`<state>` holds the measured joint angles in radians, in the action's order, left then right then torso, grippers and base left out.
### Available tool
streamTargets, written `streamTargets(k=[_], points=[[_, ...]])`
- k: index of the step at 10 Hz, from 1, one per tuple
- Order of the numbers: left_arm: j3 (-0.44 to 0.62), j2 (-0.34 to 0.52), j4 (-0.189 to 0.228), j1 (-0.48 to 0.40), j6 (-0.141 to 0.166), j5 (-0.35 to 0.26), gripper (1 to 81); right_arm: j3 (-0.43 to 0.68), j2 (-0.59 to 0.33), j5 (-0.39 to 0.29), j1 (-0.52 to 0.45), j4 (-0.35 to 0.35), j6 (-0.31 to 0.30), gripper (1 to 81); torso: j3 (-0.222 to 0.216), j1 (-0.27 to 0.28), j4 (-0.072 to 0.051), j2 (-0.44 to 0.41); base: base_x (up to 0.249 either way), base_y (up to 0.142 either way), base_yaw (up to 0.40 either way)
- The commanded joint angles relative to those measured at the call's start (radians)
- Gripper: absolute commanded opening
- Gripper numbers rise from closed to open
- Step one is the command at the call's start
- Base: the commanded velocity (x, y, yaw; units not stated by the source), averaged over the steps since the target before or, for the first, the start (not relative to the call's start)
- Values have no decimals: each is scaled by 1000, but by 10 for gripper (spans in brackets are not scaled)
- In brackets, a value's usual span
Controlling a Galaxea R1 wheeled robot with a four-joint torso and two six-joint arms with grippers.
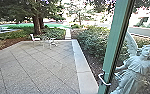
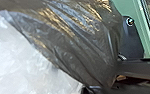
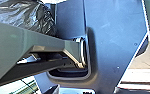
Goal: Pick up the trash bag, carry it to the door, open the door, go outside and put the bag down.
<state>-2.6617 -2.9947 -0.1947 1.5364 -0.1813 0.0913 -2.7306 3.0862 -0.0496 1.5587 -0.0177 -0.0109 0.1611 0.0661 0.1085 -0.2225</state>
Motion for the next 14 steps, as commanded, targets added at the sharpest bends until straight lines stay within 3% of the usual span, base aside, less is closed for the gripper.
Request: streamTargets(k=[1,14], points=[[5,2,8,-32,-3,-54,10,13,13,-64,-31,-7,5,811,0,0,0,0,114,0,0],[3,5,8,-32,-3,-54,10,11,12,-64,-35,-7,6,811,-1,-5,0,-2,120,71,0]])
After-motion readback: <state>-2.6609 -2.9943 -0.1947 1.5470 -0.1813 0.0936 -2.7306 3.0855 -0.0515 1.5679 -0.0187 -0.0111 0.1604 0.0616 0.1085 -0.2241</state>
